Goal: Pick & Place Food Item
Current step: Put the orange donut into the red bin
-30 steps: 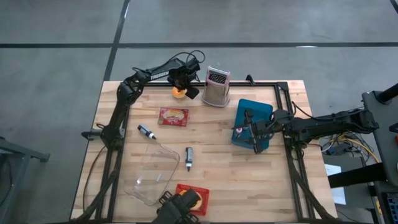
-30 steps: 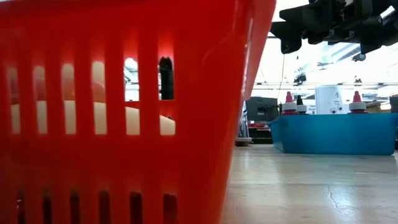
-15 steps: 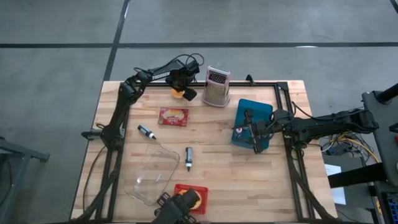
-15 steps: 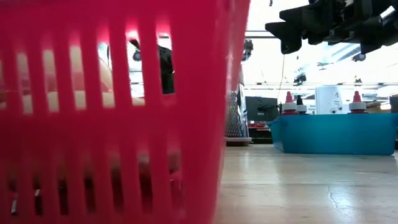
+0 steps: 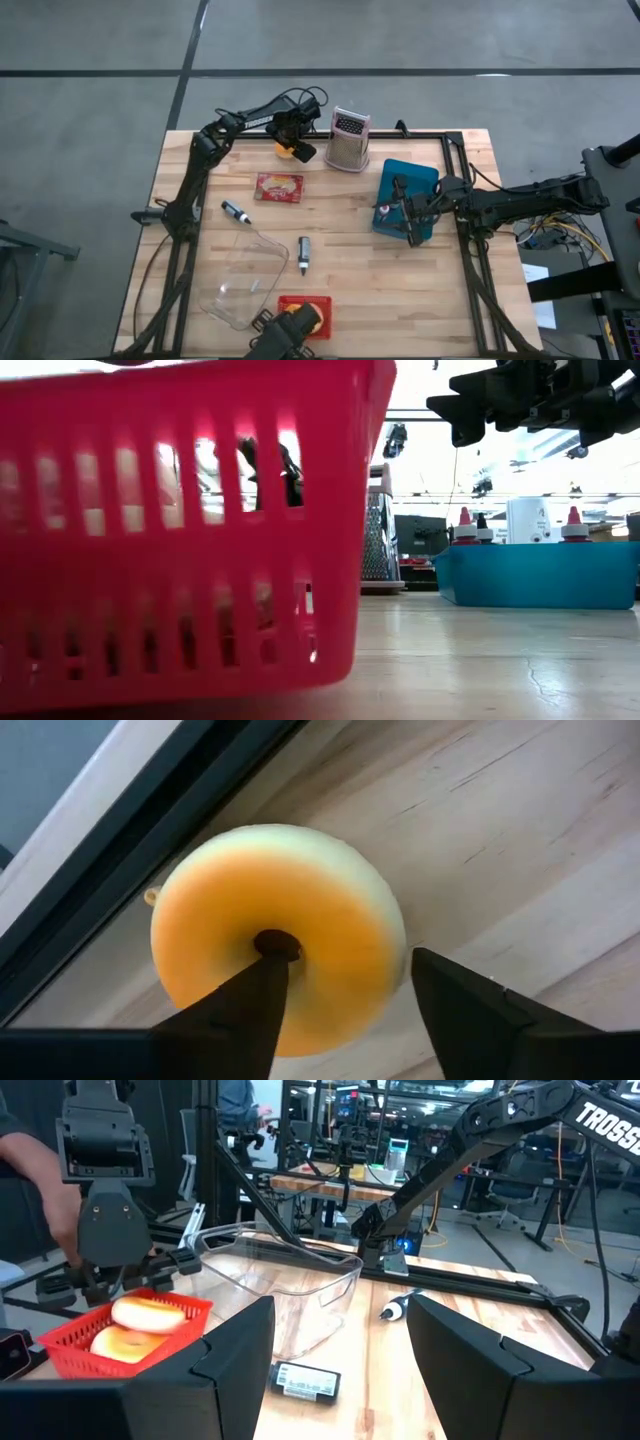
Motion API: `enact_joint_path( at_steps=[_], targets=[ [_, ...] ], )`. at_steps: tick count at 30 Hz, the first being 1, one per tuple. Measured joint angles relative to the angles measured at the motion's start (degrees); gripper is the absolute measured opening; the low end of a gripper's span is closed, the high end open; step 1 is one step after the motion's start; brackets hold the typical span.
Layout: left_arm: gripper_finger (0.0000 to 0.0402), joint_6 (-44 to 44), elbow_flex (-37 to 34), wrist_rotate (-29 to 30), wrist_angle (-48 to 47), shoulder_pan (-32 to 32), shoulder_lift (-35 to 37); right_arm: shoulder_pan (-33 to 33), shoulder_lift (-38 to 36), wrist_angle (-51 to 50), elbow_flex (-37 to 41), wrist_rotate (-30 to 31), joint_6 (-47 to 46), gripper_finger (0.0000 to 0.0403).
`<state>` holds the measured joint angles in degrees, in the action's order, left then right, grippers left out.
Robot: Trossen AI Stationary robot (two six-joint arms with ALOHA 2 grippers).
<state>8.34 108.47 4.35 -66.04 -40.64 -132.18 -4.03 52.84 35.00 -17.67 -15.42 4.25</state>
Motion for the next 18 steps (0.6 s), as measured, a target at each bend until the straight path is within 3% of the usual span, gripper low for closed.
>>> enact_joint_path(
  at_steps=[12,18],
  targets=[
    [0.0106,0.0,0.0,0.0,0.0,-0.1,0.0,0.0,0.0,0.0,0.0,0.0,0.0,0.0224],
    [0.0028,0.0,0.0,0.1,0.5,-0.1,0.0,0.0,0.0,0.0,0.0,0.0,-0.2,0.0224]
  ],
)
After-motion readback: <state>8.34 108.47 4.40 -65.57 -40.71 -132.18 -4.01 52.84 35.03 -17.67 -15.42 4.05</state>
